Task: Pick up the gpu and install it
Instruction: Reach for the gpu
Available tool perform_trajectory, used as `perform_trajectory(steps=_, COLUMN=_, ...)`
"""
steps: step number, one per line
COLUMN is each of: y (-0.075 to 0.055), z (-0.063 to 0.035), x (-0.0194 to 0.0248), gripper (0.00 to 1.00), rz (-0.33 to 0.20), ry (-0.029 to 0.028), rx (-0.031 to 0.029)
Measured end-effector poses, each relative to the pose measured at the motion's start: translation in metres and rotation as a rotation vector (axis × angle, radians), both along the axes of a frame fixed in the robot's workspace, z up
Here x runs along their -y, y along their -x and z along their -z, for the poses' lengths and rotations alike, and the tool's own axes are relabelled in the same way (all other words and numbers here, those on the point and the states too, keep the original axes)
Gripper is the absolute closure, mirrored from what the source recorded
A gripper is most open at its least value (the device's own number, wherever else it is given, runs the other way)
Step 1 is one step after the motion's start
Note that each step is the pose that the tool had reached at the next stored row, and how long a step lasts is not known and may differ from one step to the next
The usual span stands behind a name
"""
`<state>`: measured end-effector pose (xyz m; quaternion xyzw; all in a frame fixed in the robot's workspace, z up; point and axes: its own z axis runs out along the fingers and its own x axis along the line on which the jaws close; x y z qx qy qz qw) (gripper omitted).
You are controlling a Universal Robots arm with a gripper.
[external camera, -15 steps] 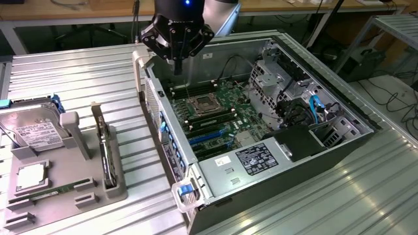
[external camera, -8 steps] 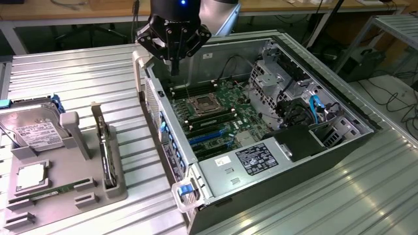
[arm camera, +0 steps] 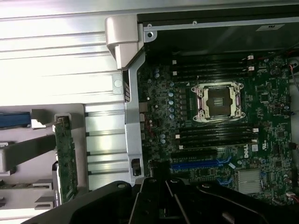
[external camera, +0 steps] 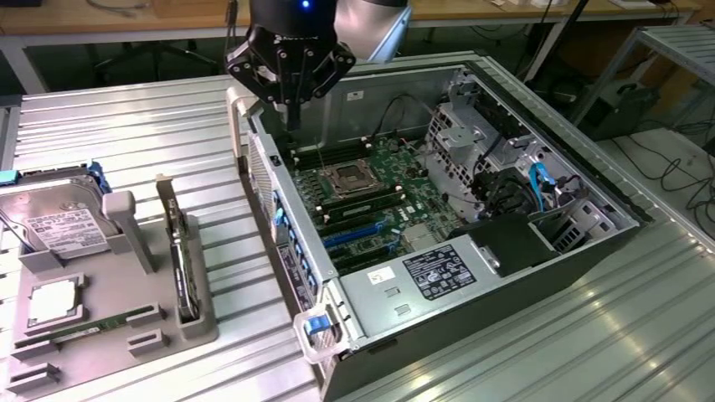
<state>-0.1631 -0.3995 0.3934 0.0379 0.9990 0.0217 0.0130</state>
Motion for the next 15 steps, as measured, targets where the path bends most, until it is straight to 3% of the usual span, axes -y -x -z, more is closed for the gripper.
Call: perform_trajectory(steps=15, y=0.013, z=0.0000, x=0.0000, gripper=0.89, rz=0.000, ry=-0.0001, rx=0.0000)
